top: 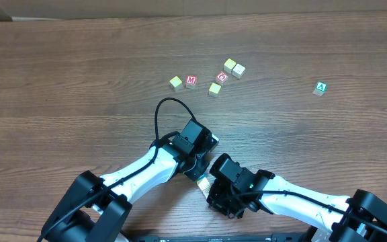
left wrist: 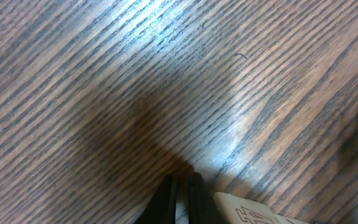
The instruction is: Flip 3 blocks
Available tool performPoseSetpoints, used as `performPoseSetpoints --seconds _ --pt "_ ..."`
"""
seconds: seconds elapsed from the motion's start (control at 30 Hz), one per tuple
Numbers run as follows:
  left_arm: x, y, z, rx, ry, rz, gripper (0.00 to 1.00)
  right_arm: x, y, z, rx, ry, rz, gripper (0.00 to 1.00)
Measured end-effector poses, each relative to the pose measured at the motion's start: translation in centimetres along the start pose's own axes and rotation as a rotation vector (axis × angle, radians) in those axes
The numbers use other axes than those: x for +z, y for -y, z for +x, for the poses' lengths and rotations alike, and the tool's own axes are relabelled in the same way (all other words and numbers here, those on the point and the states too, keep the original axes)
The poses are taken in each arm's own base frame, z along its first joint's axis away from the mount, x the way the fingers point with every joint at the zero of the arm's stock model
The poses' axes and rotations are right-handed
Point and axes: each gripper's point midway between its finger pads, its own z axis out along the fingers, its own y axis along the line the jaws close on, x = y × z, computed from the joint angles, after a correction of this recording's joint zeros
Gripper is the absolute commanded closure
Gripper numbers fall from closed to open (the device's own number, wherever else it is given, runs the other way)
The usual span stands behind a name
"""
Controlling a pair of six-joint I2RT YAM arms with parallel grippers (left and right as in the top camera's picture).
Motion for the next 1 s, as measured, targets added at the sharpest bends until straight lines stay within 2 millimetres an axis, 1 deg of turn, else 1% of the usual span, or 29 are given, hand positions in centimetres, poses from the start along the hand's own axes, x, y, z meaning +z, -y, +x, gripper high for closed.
performPoseSetpoints --seconds 1.0 --pt "0.18 0.56 -0.78 -0.001 0.030 0.012 0.96 0.18 -0.10 0.42 0.024 -0.014 -0.007 0.96"
